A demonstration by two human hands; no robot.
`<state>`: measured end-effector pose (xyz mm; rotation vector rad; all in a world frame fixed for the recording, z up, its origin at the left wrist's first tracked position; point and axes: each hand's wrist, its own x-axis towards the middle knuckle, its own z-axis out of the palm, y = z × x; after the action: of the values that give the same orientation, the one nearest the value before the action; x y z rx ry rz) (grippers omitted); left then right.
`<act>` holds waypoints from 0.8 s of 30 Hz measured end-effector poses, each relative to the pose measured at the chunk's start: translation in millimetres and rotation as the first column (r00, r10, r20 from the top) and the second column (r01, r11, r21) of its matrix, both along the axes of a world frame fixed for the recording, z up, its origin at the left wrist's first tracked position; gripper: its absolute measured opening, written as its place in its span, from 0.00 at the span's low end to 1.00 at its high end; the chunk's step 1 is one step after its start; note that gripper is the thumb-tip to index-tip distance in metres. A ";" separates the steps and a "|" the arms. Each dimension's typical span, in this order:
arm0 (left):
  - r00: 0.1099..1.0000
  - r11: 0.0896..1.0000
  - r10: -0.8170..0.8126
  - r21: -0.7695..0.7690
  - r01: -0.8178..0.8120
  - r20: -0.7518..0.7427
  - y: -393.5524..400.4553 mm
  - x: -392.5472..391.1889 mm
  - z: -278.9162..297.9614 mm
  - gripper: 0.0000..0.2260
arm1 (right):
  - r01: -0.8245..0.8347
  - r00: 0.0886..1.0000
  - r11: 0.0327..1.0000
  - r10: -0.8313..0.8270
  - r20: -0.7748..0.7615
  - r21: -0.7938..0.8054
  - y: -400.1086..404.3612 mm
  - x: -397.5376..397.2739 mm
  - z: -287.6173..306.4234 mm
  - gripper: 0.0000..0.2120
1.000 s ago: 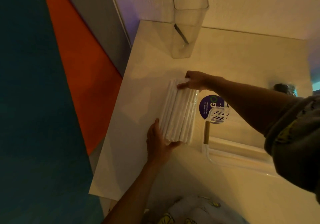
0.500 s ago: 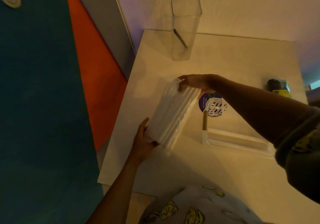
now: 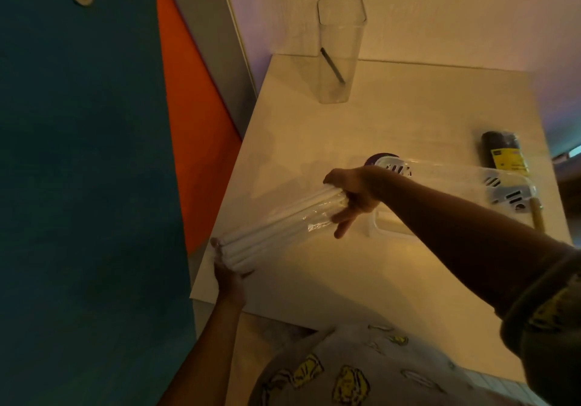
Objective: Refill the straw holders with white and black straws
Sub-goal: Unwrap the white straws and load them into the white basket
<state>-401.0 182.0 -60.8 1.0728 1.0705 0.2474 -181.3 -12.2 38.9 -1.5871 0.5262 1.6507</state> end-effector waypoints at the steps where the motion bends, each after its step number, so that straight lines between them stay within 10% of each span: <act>1: 0.999 0.999 0.050 0.003 -0.050 0.016 -0.5 -0.9 4.0 0.18 | 0.011 1.000 1.000 -0.011 -0.019 -0.005 -0.5 -7.9 -3.7 0.21; 10: 0.983 0.974 -0.144 0.192 0.120 0.115 -4.5 -15.8 18.2 0.24 | 0.150 0.983 0.987 -0.156 -0.095 -0.065 -15.7 -61.9 -28.2 0.21; 16: 0.910 0.925 -0.324 0.116 0.362 -0.259 7.1 -10.0 5.1 0.49 | 0.275 0.952 0.958 -0.283 -0.121 -0.079 -23.1 -80.8 -40.6 0.23; 24: 0.771 0.846 -0.378 0.146 0.512 -0.513 16.4 18.3 17.4 0.41 | 0.270 0.958 0.958 -0.258 0.126 -0.093 -18.0 -97.9 -45.2 0.27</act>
<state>-382.7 198.4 -43.4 1.6714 1.1811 -0.2804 -279.2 -30.2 -6.3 -1.5994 0.7458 1.3444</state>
